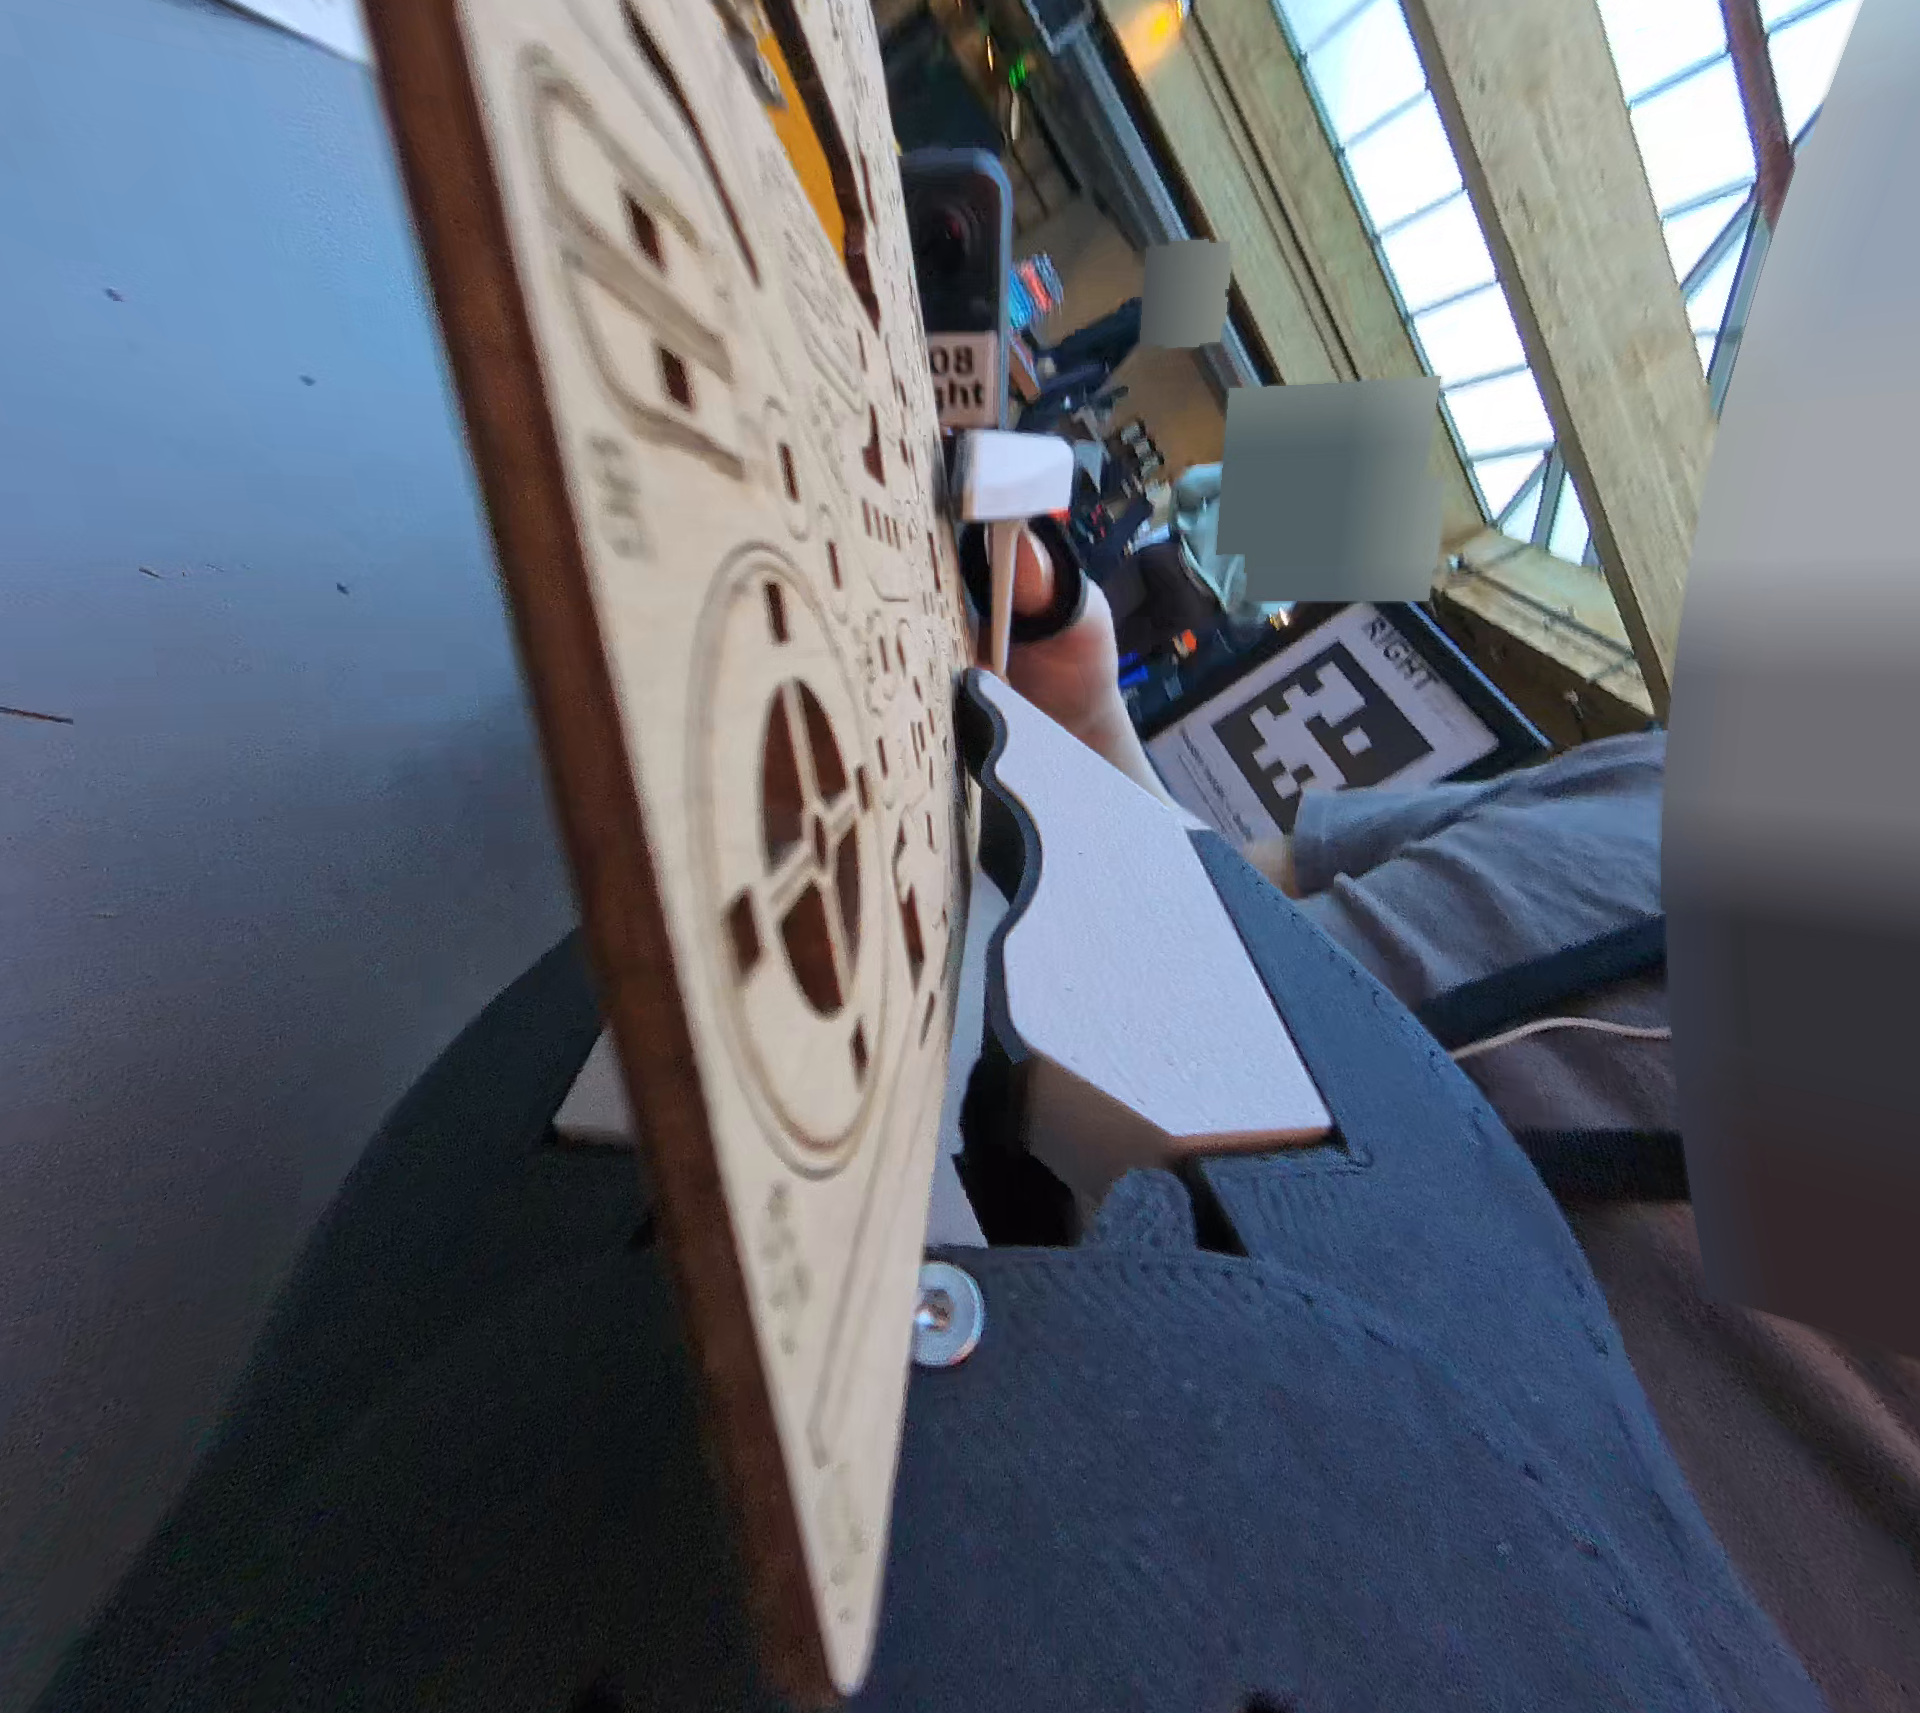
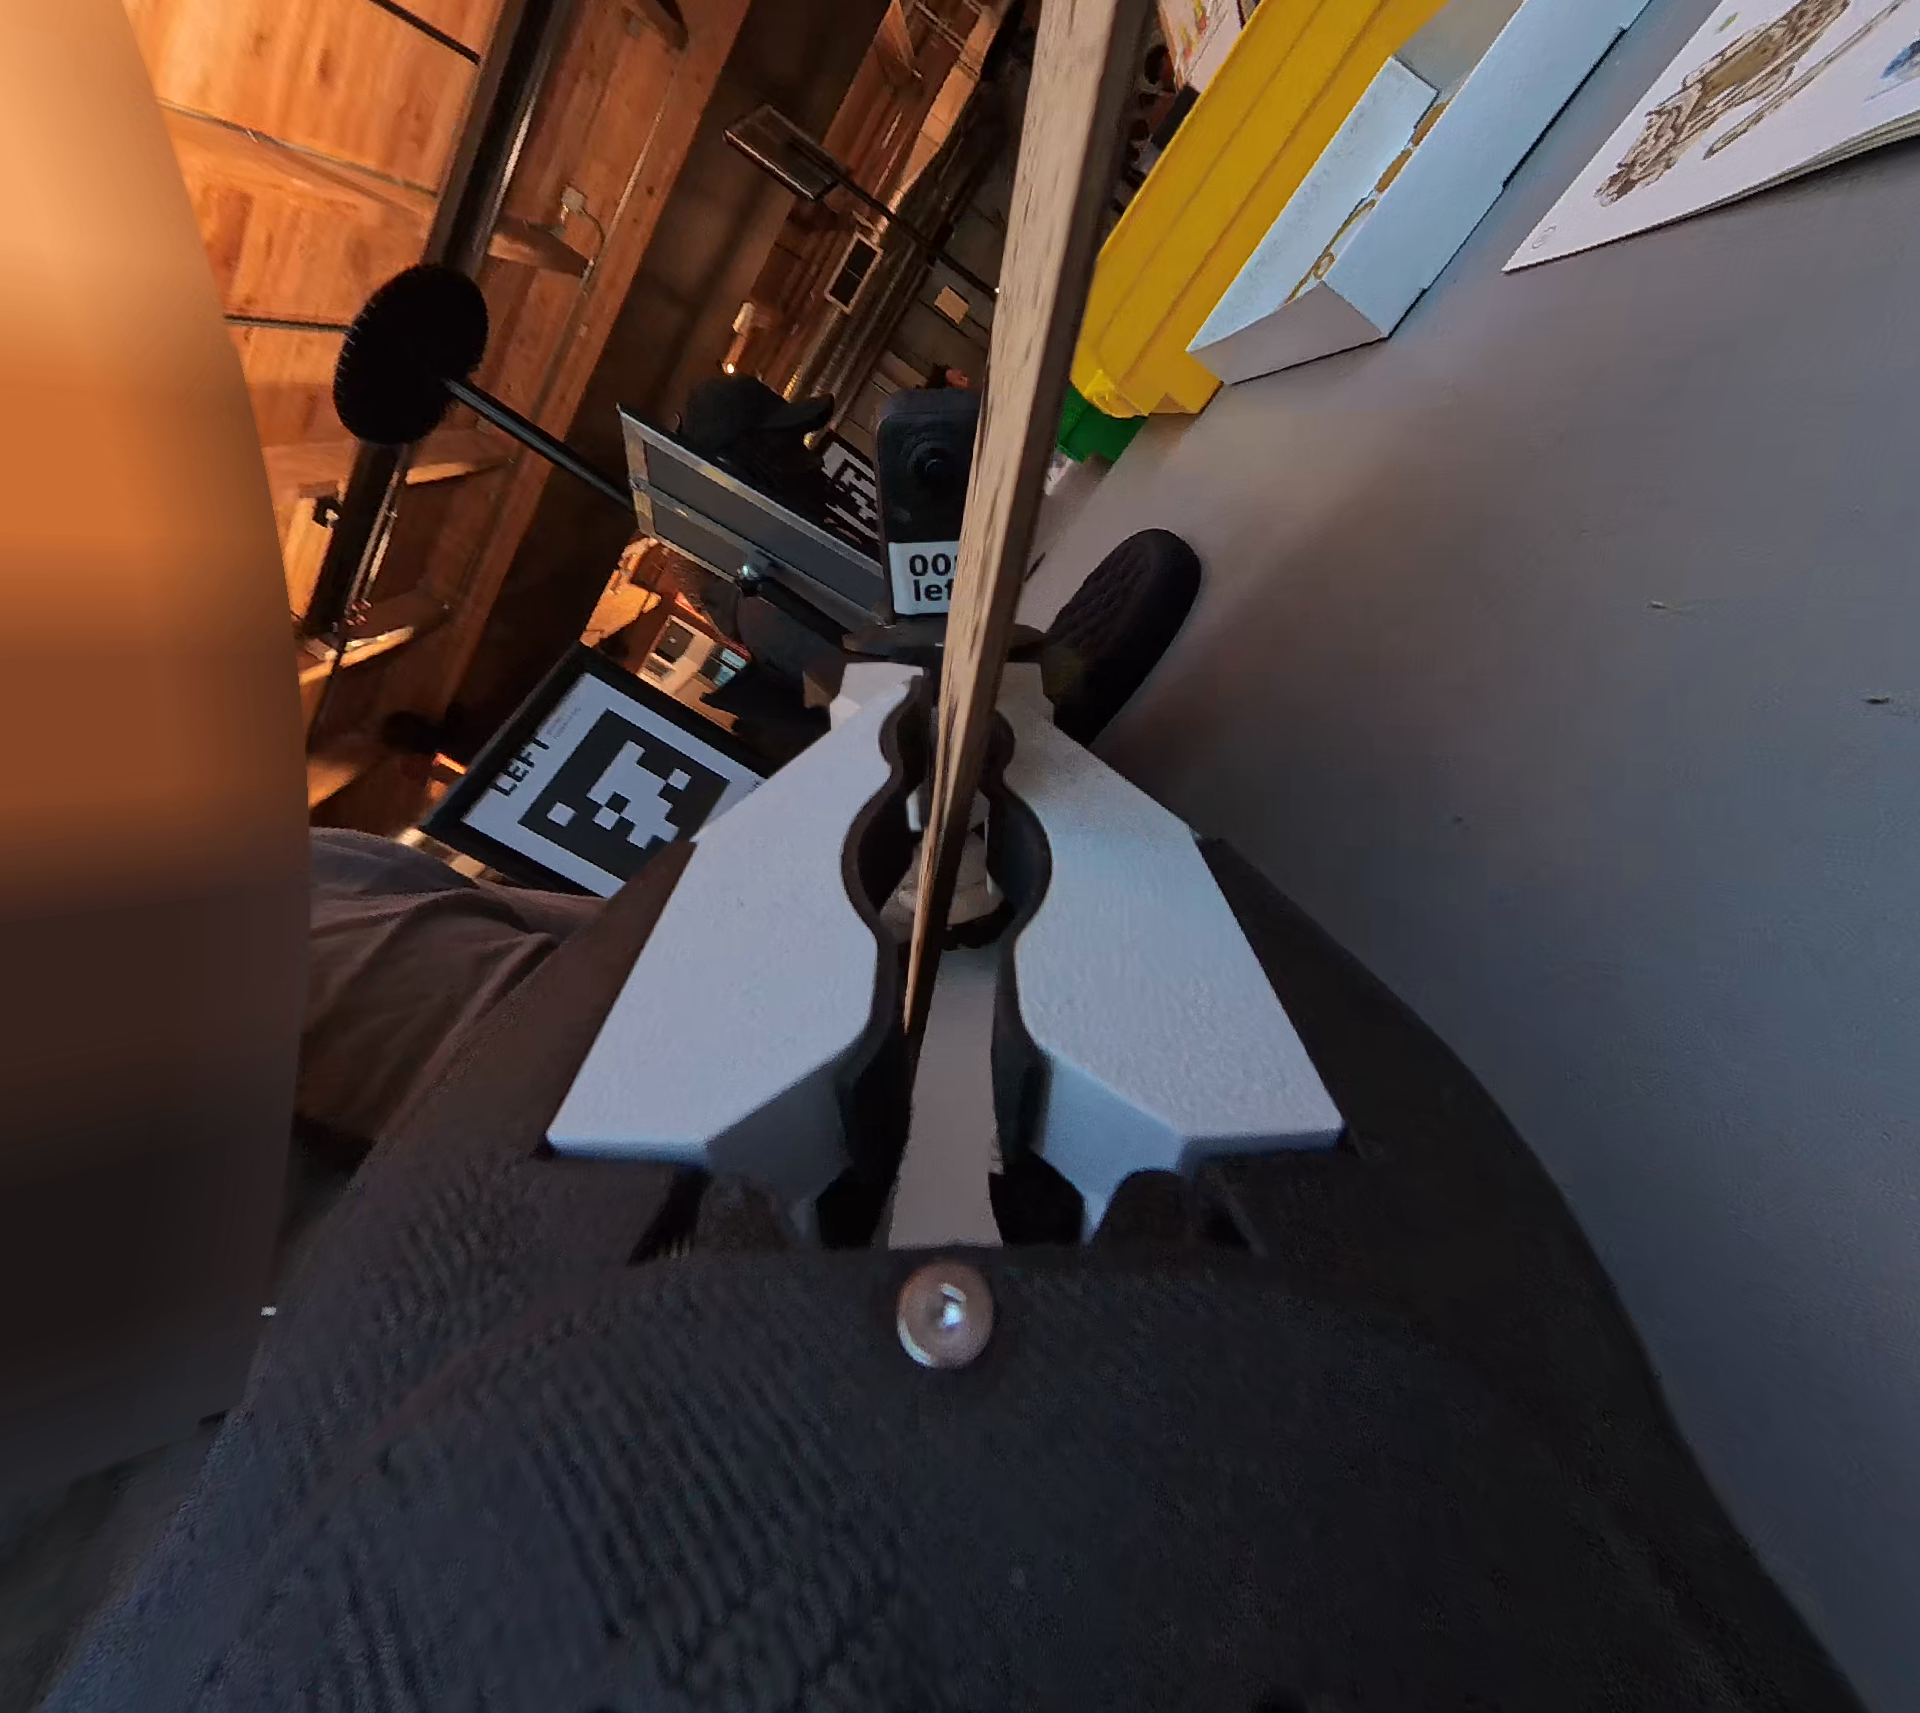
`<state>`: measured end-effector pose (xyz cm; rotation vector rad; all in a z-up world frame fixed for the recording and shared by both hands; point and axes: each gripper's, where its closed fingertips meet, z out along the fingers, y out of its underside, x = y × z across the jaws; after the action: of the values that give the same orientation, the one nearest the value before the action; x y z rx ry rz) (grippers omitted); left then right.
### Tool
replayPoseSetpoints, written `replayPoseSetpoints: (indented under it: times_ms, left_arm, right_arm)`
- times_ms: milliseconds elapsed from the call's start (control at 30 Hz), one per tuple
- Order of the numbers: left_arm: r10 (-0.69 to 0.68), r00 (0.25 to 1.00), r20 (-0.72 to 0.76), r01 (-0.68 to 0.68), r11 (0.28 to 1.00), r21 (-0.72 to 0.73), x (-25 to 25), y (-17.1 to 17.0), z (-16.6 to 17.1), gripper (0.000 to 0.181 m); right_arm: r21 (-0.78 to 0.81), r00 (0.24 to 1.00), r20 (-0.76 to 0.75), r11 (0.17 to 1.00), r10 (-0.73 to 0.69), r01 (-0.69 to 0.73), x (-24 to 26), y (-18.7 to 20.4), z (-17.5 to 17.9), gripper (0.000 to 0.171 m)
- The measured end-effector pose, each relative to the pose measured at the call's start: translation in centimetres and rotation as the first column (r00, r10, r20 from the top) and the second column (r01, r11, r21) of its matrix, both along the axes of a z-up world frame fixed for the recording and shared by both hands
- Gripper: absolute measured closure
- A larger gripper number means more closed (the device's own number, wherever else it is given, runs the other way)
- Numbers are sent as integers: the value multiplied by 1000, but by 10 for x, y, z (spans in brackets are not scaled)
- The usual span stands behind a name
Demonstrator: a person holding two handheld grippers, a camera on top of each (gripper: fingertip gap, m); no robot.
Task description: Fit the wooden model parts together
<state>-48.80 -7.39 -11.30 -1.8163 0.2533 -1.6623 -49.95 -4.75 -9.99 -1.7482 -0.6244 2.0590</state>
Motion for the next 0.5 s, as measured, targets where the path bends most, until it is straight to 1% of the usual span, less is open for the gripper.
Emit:
replayPoseSetpoints:
  times_ms: [67, 133, 200, 267, 367, 400, 433, 467, 500]
  left_arm:
    - [-71, 997, -32, 70, 997, -18, 5, -8, -5, 181]
    - [-94, 994, -48, 92, 995, -31, 5, -9, -7, 181]
    - [-60, 998, -22, 59, 998, -25, 3, -4, -3, 178]
    - [-5, 999, 47, 7, 999, -42, -1, 3, 3, 162]
    - [4, 997, 81, 4, 995, -100, 4, -2, 0, 158]
    - [2, 996, 87, 7, 995, -103, 8, -5, 0, 164]
    - [13, 996, 89, -4, 995, -98, 10, -5, 1, 176]
    - [43, 995, 85, -35, 995, -90, 9, -3, 1, 181]
    - [72, 995, 74, -66, 995, -80, 8, 0, 1, 181]
  right_arm:
    - [-63, 1000, -10, 998, 26, -26, 3, -1, -1, 169]
    - [-86, 1000, 6, 996, 30, -30, 5, -3, -4, 170]
    - [-108, 1000, -2, 994, -25, 25, 6, 2, -4, 170]
    - [-153, 994, -52, 984, -97, 88, 9, 10, 1, 170]
    - [-227, 973, -120, 959, -198, 168, 13, 19, 7, 171]
    - [-223, 968, -111, 955, -226, 197, 13, 20, 6, 171]
    - [-204, 964, -104, 954, -245, 221, 12, 21, 5, 171]
    - [-187, 961, -109, 954, -255, 232, 12, 21, 7, 170]
    - [-175, 956, -116, 953, -270, 248, 12, 22, 9, 170]
